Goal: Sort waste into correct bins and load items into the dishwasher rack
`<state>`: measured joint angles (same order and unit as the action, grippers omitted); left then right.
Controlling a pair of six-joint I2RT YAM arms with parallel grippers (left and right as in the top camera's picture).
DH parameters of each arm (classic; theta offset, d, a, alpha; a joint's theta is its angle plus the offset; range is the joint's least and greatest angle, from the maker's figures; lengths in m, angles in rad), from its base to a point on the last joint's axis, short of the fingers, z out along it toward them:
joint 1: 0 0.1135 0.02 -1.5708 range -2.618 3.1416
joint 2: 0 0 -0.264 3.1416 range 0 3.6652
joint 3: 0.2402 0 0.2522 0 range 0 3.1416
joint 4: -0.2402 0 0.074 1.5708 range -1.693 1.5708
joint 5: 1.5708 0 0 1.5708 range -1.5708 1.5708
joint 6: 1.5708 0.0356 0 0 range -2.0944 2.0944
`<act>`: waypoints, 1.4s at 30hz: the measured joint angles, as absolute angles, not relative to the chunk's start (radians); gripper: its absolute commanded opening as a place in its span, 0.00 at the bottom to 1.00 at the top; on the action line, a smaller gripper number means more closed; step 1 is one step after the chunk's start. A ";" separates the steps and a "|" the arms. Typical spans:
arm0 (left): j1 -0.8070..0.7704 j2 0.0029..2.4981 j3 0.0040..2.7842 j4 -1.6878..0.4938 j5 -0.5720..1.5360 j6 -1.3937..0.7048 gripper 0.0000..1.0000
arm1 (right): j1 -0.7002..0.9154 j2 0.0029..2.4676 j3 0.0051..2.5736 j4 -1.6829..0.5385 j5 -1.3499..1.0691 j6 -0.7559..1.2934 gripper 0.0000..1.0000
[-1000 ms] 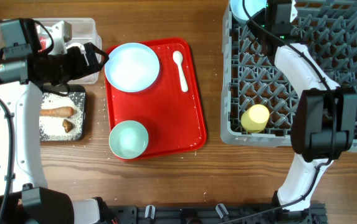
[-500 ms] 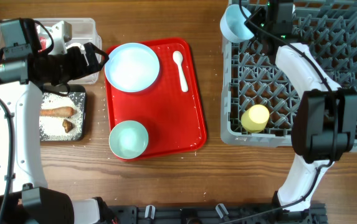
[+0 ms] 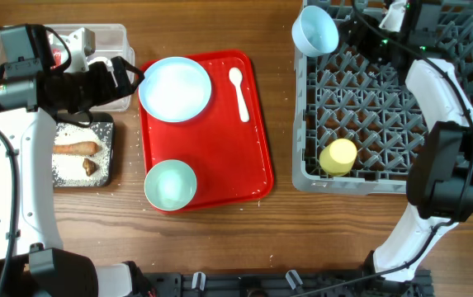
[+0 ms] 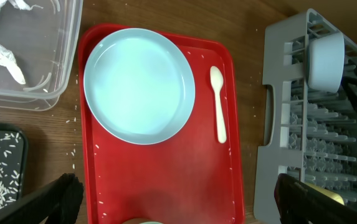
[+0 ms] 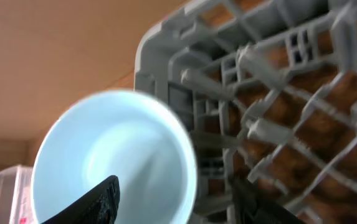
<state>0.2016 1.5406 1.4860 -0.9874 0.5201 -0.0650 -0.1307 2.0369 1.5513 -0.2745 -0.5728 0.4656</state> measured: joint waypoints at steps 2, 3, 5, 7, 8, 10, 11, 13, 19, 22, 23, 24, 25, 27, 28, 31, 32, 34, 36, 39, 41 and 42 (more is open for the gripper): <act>0.202 1.541 1.486 -0.988 0.521 -0.065 1.00 | -0.104 2.036 1.551 -0.315 -0.599 0.461 0.58; 0.202 1.541 1.486 -0.988 0.521 -0.065 1.00 | -0.089 2.036 1.551 -0.330 -0.594 0.462 0.58; 0.202 1.541 1.486 -0.987 0.521 -0.065 1.00 | -0.047 2.036 1.551 -0.353 -0.571 0.462 0.55; 0.202 1.541 1.486 -0.988 0.521 -0.065 1.00 | -0.023 2.036 1.551 -0.376 -0.560 0.462 0.53; 0.202 1.541 1.486 -0.988 0.521 -0.065 1.00 | -0.021 2.036 1.551 -0.395 -0.556 0.462 0.51; 0.202 1.541 1.486 -0.987 0.521 -0.065 1.00 | -0.023 2.036 1.551 -0.418 -0.543 0.462 0.47; 0.202 1.541 1.486 -0.987 0.521 -0.065 1.00 | -0.023 2.036 1.551 -0.427 -0.537 0.462 0.44; 0.202 1.541 1.486 -0.988 0.521 -0.065 1.00 | -0.023 2.036 1.551 -0.430 -0.530 0.462 0.33; 0.202 1.541 1.486 -0.987 0.521 -0.065 1.00 | -0.023 2.036 1.551 -0.426 -0.521 0.464 0.08; 0.202 1.541 1.486 -0.988 0.521 -0.065 1.00 | -0.023 2.036 1.551 -0.417 -0.518 0.459 0.04; 0.202 1.541 1.486 -0.987 0.521 -0.065 1.00 | -0.023 2.036 1.551 -0.411 -0.517 0.458 0.04; 0.202 1.541 1.486 -0.987 0.520 -0.065 1.00 | -0.023 2.036 1.551 -0.406 -0.515 0.458 0.04; 0.202 1.541 1.486 -0.987 0.521 -0.065 1.00 | -0.023 2.036 1.551 -0.403 -0.515 0.458 0.04; 0.202 1.541 1.486 -0.987 0.521 -0.065 1.00 | -0.023 2.036 1.551 -0.392 -0.515 0.458 0.04; 0.202 1.541 1.486 -0.988 0.521 -0.065 1.00 | -0.025 2.034 1.551 -0.384 -0.515 0.447 0.04; 0.202 1.541 1.486 -0.988 0.521 -0.065 1.00 | -0.034 1.982 1.551 -0.382 -0.437 0.424 0.04; 0.202 1.541 1.486 -0.988 0.520 -0.065 1.00 | -0.036 1.904 1.549 -0.384 -0.323 0.417 0.04; 0.202 1.541 1.486 -0.987 0.521 -0.065 1.00 | -0.033 1.809 1.549 -0.389 -0.129 0.413 0.04; 0.202 1.541 1.486 -0.987 0.521 -0.065 1.00 | -0.010 1.719 1.549 -0.375 0.167 0.413 0.04; 0.202 1.541 1.486 -0.987 0.521 -0.065 1.00 | 0.060 1.675 1.551 -0.268 0.591 0.325 0.04; 0.202 1.541 1.486 -0.987 0.520 -0.065 1.00 | 0.109 1.697 1.551 -0.166 0.785 0.207 0.04; 0.202 1.541 1.486 -0.987 0.521 -0.065 1.00 | 0.131 1.721 1.551 -0.088 0.861 0.128 0.04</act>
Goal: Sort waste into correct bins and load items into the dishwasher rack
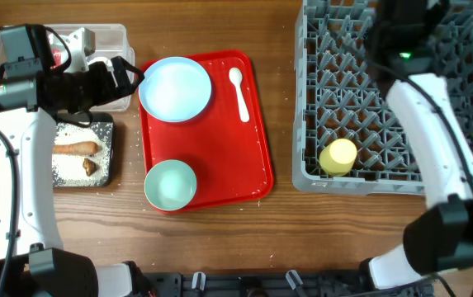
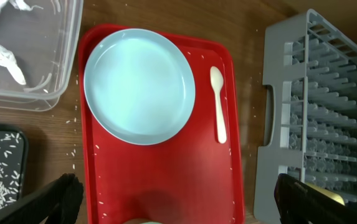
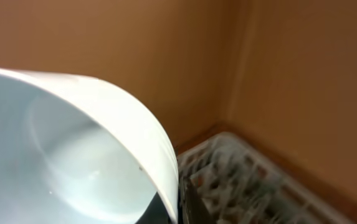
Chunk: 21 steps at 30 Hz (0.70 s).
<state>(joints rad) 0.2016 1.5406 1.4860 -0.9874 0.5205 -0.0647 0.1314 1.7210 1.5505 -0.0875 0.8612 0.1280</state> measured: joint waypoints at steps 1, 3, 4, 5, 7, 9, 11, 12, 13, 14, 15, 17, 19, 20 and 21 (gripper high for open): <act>0.202 1.541 1.486 -0.987 0.521 -0.065 1.00 | 0.141 1.740 1.548 -0.041 0.901 0.066 0.04; 0.202 1.541 1.486 -0.987 0.521 -0.065 1.00 | 0.149 1.811 1.549 0.083 0.963 -0.107 0.04; 0.202 1.541 1.486 -0.988 0.520 -0.065 1.00 | 0.151 1.842 1.549 0.110 0.982 -0.177 0.05; 0.202 1.541 1.486 -0.988 0.521 -0.065 1.00 | 0.153 1.884 1.549 0.162 1.003 -0.267 0.04; 0.202 1.541 1.486 -0.987 0.520 -0.065 1.00 | 0.155 1.969 1.548 0.249 1.036 -0.436 0.04; 0.202 1.541 1.486 -0.988 0.521 -0.065 1.00 | 0.159 2.053 1.547 0.319 1.058 -0.585 0.04; 0.202 1.541 1.486 -0.987 0.521 -0.065 1.00 | 0.162 2.109 1.547 0.324 1.066 -0.659 0.04; 0.202 1.541 1.486 -0.988 0.520 -0.065 1.00 | 0.162 2.111 1.547 0.325 1.068 -0.678 0.04; 0.202 1.541 1.486 -0.988 0.521 -0.065 1.00 | 0.162 2.131 1.547 0.327 1.070 -0.689 0.04; 0.202 1.541 1.486 -0.988 0.521 -0.065 1.00 | 0.162 2.139 1.547 0.326 1.070 -0.702 0.04; 0.202 1.541 1.486 -0.988 0.521 -0.065 1.00 | 0.162 2.143 1.547 0.322 1.069 -0.710 0.04; 0.202 1.541 1.486 -0.987 0.521 -0.065 1.00 | 0.162 2.145 1.547 0.315 1.063 -0.719 0.04; 0.202 1.541 1.486 -0.988 0.520 -0.065 1.00 | 0.163 2.145 1.547 0.285 1.040 -0.724 0.04; 0.202 1.541 1.486 -0.987 0.521 -0.065 1.00 | 0.164 2.145 1.547 0.268 1.027 -0.725 0.04; 0.202 1.541 1.486 -0.987 0.521 -0.065 1.00 | 0.165 2.145 1.547 0.244 1.012 -0.728 0.04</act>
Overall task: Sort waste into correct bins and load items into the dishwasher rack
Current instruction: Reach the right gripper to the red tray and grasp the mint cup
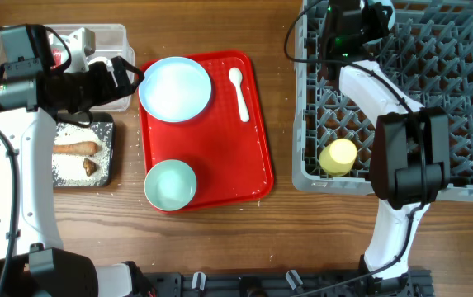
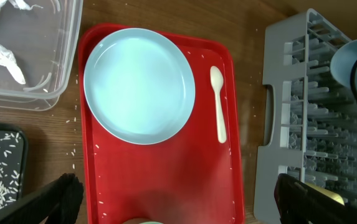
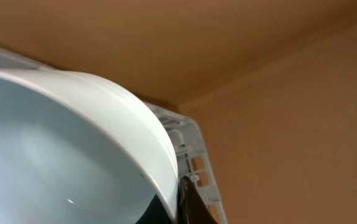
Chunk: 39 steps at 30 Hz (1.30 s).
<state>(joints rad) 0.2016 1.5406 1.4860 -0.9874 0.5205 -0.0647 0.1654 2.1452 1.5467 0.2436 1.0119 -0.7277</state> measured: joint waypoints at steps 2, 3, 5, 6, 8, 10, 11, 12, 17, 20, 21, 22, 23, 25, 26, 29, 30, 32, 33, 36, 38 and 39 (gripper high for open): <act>0.202 1.541 1.486 -0.987 0.521 -0.065 1.00 | 0.171 2.147 1.547 0.216 0.986 -0.728 0.04; 0.202 1.541 1.486 -0.987 0.521 -0.065 1.00 | 0.174 2.147 1.547 0.211 0.983 -0.727 0.04; 0.202 1.541 1.486 -0.987 0.521 -0.065 1.00 | 0.175 2.147 1.547 0.205 0.976 -0.723 0.04; 0.202 1.541 1.486 -0.987 0.521 -0.065 1.00 | 0.175 2.147 1.547 0.202 0.970 -0.723 0.07; 0.202 1.541 1.486 -0.987 0.521 -0.065 1.00 | 0.176 2.147 1.547 0.194 0.967 -0.720 0.34; 0.202 1.541 1.486 -0.988 0.521 -0.065 1.00 | 0.186 2.150 1.547 0.164 0.951 -0.720 0.54; 0.202 1.541 1.486 -0.987 0.521 -0.065 1.00 | 0.194 2.154 1.547 0.160 0.950 -0.720 0.59; 0.202 1.541 1.486 -0.987 0.521 -0.065 1.00 | 0.204 2.156 1.547 0.156 0.950 -0.728 0.64; 0.202 1.541 1.486 -0.987 0.521 -0.065 1.00 | 0.272 2.157 1.547 0.154 0.949 -0.776 0.87; 0.202 1.541 1.486 -0.988 0.521 -0.065 1.00 | 0.327 2.157 1.547 0.172 0.950 -0.785 0.90; 0.202 1.541 1.486 -0.988 0.521 -0.065 1.00 | 0.335 2.157 1.547 0.177 0.950 -0.784 0.91; 0.202 1.541 1.486 -0.988 0.521 -0.065 1.00 | 0.345 2.157 1.547 0.189 0.950 -0.784 0.92; 0.202 1.541 1.486 -0.987 0.520 -0.065 1.00 | 0.352 2.157 1.547 0.194 0.950 -0.783 0.93; 0.202 1.541 1.486 -0.988 0.521 -0.065 1.00 | 0.363 2.153 1.547 0.195 0.945 -0.760 0.94; 0.202 1.541 1.486 -0.987 0.521 -0.065 1.00 | 0.364 2.144 1.547 0.176 0.933 -0.737 0.94; 0.202 1.541 1.486 -0.988 0.521 -0.065 1.00 | 0.365 2.062 1.545 0.019 0.817 -0.597 1.00; 0.202 1.541 1.486 -0.987 0.521 -0.065 1.00 | 0.365 2.007 1.544 -0.094 0.709 -0.516 1.00; 0.202 1.541 1.486 -0.988 0.521 -0.065 1.00 | 0.366 1.903 1.549 -0.281 0.383 -0.366 1.00; 0.202 1.541 1.486 -0.986 0.520 -0.065 1.00 | 0.366 1.855 1.549 -0.355 0.173 -0.289 1.00; 0.202 1.541 1.486 -0.988 0.520 -0.065 1.00 | 0.374 1.807 1.549 -0.427 -0.367 -0.096 1.00; 0.202 1.541 1.486 -0.987 0.521 -0.065 1.00 | 0.389 1.818 1.541 -0.430 -0.596 0.040 0.94; 0.202 1.541 1.486 -0.987 0.521 -0.065 1.00 | 0.403 1.829 1.530 -0.430 -0.676 0.106 0.85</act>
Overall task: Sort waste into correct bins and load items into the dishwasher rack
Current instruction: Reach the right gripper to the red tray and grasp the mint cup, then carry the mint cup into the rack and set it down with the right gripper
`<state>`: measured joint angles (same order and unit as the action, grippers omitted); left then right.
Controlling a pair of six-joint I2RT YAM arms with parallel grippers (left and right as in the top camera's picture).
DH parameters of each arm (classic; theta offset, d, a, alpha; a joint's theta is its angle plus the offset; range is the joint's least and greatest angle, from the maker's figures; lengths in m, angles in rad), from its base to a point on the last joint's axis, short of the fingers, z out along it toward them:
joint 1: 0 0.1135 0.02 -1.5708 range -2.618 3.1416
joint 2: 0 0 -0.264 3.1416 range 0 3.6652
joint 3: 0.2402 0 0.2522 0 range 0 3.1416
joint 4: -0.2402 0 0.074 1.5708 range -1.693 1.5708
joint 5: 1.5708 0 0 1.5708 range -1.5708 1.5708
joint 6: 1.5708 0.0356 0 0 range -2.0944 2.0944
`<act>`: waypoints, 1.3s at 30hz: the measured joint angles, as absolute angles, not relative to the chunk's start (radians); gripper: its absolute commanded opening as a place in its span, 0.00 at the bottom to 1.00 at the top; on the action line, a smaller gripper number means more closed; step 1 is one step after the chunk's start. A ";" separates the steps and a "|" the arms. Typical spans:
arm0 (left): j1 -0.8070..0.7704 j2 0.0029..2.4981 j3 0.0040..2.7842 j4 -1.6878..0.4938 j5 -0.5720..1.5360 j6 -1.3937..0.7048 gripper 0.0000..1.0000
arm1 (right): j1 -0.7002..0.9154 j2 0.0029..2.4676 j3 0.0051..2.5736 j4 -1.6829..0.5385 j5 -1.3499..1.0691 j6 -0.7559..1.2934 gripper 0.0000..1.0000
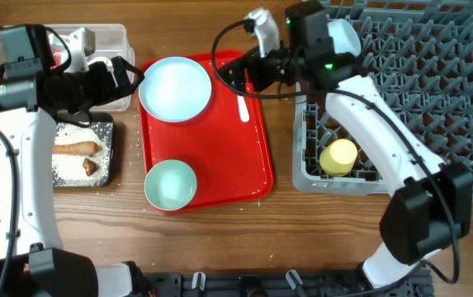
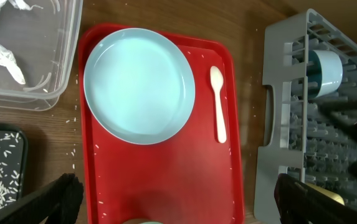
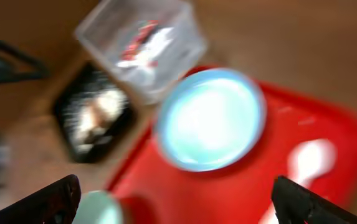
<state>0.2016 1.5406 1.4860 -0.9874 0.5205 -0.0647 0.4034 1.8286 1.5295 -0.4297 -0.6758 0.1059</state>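
A red tray [image 1: 219, 157] holds a light blue plate [image 1: 175, 88], a pale green bowl [image 1: 170, 183] and a white spoon [image 2: 217, 112]. A light blue bowl [image 1: 343, 33] rests in the far left corner of the grey dishwasher rack [image 1: 310, 177], and a yellow cup [image 1: 338, 155] lies near the rack's front. My right gripper [image 1: 234, 78] hangs open and empty over the tray's far right, by the spoon; its wrist view is blurred and shows the plate [image 3: 210, 118]. My left gripper [image 1: 129, 74] is open and empty beside the clear bin.
A clear plastic bin [image 1: 96, 49] with white scraps stands at the far left. In front of it a black tray [image 1: 83, 157] holds rice and brown food scraps. Rice grains are scattered over the red tray and the wood around it.
The light blue bowl has left my right gripper and now rests in the rack's far left corner. My right gripper has opened and moved left over the tray. The left arm has not moved.
My right gripper held the light blue bowl at the rack's far left corner. It then held it higher, out of the overhead view, and then over the rack's far left again. Now the bowl is in the rack and the gripper is open over the tray.
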 measured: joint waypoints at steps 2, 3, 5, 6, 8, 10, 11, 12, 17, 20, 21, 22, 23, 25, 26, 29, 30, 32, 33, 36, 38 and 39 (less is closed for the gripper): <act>0.202 1.541 1.486 -0.988 0.521 -0.065 1.00 | 0.436 1.847 1.504 -0.432 -0.688 0.195 0.69; 0.202 1.541 1.486 -0.987 0.520 -0.065 1.00 | 0.455 1.859 1.492 -0.435 -0.672 0.257 0.63; 0.202 1.541 1.486 -0.987 0.521 -0.065 1.00 | 0.543 1.927 1.467 -0.463 -0.611 0.362 0.59; 0.202 1.541 1.486 -0.987 0.521 -0.065 1.00 | 0.591 1.961 1.462 -0.467 -0.567 0.419 0.58; 0.202 1.541 1.486 -0.987 0.521 -0.065 1.00 | 0.680 2.012 1.459 -0.477 -0.492 0.497 0.58; 0.202 1.541 1.486 -0.988 0.521 -0.065 1.00 | 0.749 2.033 1.457 -0.505 -0.415 0.553 0.53; 0.202 1.541 1.486 -0.988 0.521 -0.065 1.00 | 0.770 2.043 1.457 -0.514 -0.386 0.570 0.50; 0.202 1.541 1.486 -0.987 0.521 -0.065 1.00 | 0.786 2.050 1.457 -0.516 -0.372 0.578 0.44; 0.202 1.541 1.486 -0.988 0.521 -0.065 1.00 | 0.839 2.085 1.457 -0.489 -0.316 0.612 0.33; 0.202 1.541 1.486 -0.987 0.521 -0.065 1.00 | 0.841 2.086 1.457 -0.489 -0.308 0.613 0.13; 0.202 1.541 1.486 -0.987 0.521 -0.065 1.00 | 0.841 2.086 1.457 -0.489 -0.305 0.613 0.04; 0.202 1.541 1.486 -0.987 0.521 -0.065 1.00 | 0.841 2.086 1.457 -0.490 -0.305 0.612 0.04; 0.202 1.541 1.486 -0.987 0.521 -0.065 1.00 | 0.841 2.086 1.457 -0.490 -0.305 0.614 0.05; 0.202 1.541 1.486 -0.987 0.521 -0.065 1.00 | 0.841 2.086 1.457 -0.486 -0.302 0.617 0.04; 0.202 1.541 1.486 -0.988 0.520 -0.065 1.00 | 0.841 2.087 1.457 -0.486 -0.302 0.617 0.04; 0.202 1.541 1.486 -0.987 0.521 -0.065 1.00 | 0.832 2.087 1.457 -0.489 -0.302 0.616 0.05; 0.202 1.541 1.486 -0.987 0.520 -0.065 1.00 | 0.825 2.087 1.457 -0.495 -0.302 0.615 0.04; 0.202 1.541 1.486 -0.987 0.521 -0.065 1.00 | 0.769 2.071 1.456 -0.541 -0.301 0.604 0.04; 0.202 1.541 1.486 -0.988 0.521 -0.065 1.00 | 0.728 2.046 1.453 -0.561 -0.294 0.588 0.05; 0.202 1.541 1.486 -0.987 0.521 -0.065 1.00 | 0.601 1.896 1.444 -0.606 -0.231 0.542 0.04; 0.202 1.541 1.486 -0.988 0.521 -0.065 1.00 | 0.522 1.699 1.444 -0.657 -0.062 0.518 0.04; 0.202 1.541 1.486 -0.988 0.521 -0.065 1.00 | 0.505 1.615 1.444 -0.697 0.047 0.510 0.04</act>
<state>0.2016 1.5406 1.4860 -0.9882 0.5205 -0.0647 0.5053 1.6150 1.4441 -0.6968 0.0467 0.5102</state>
